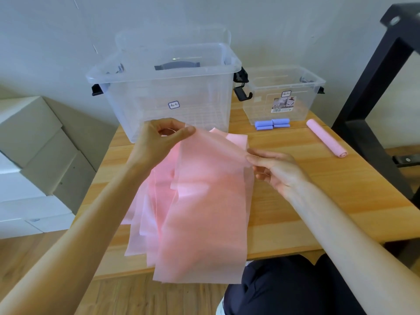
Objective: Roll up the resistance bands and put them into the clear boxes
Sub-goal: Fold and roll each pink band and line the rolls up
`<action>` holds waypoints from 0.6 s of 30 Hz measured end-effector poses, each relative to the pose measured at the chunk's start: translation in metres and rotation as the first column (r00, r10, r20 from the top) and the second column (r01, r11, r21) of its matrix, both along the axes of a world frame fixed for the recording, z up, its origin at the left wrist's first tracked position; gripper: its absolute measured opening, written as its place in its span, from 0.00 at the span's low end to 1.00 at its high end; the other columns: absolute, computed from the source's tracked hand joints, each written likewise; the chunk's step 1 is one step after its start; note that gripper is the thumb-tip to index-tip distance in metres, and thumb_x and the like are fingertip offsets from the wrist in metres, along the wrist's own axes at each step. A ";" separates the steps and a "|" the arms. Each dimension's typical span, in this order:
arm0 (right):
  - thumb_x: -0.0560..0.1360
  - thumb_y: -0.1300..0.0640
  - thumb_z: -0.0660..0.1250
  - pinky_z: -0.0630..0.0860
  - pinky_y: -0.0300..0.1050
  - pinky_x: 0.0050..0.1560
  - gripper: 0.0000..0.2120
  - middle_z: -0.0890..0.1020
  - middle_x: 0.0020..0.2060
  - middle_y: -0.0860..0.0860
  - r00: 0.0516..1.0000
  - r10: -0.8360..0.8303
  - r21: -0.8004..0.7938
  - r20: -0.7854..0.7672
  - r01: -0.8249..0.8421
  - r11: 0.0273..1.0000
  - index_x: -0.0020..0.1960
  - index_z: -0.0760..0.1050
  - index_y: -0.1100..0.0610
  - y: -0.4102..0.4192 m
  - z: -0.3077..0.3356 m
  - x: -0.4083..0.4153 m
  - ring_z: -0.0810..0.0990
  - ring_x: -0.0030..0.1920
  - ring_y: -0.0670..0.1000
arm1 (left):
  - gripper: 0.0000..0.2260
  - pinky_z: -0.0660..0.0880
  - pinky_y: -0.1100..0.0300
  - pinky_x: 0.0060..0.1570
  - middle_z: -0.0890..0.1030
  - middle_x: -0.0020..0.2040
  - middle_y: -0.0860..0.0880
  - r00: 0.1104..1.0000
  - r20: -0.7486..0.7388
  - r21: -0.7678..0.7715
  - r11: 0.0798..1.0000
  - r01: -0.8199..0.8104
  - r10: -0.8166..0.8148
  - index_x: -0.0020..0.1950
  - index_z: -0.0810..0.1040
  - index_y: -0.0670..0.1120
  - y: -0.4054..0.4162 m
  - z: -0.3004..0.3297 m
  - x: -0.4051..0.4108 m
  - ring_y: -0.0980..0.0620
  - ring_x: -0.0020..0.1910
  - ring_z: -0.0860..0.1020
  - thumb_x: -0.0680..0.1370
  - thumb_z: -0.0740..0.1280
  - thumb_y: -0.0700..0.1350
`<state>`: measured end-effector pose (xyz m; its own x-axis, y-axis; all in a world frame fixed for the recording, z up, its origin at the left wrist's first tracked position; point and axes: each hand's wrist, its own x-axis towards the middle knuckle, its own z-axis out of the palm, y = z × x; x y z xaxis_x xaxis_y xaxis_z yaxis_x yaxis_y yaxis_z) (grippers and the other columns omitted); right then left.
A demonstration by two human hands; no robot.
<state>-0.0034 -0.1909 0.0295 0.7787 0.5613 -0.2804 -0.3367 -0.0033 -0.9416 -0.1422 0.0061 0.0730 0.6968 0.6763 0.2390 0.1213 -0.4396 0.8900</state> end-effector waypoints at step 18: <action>0.66 0.60 0.74 0.67 0.38 0.37 0.18 0.82 0.36 0.47 0.989 0.108 0.220 -0.100 -0.084 0.972 0.56 0.82 0.51 -0.064 0.050 -0.085 0.76 0.32 0.44 | 0.09 0.73 0.71 0.47 0.83 0.40 0.58 0.966 0.251 0.052 0.997 0.056 -0.067 0.42 0.83 0.48 -0.059 0.041 -0.093 0.61 0.42 0.79 0.70 0.73 0.53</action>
<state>-0.0883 -0.2552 0.0794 0.6891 0.6884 -0.2262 -0.4465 0.1575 -0.8808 -0.2350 -0.0524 0.1137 0.6498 0.6188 0.4415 -0.1335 -0.4789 0.8677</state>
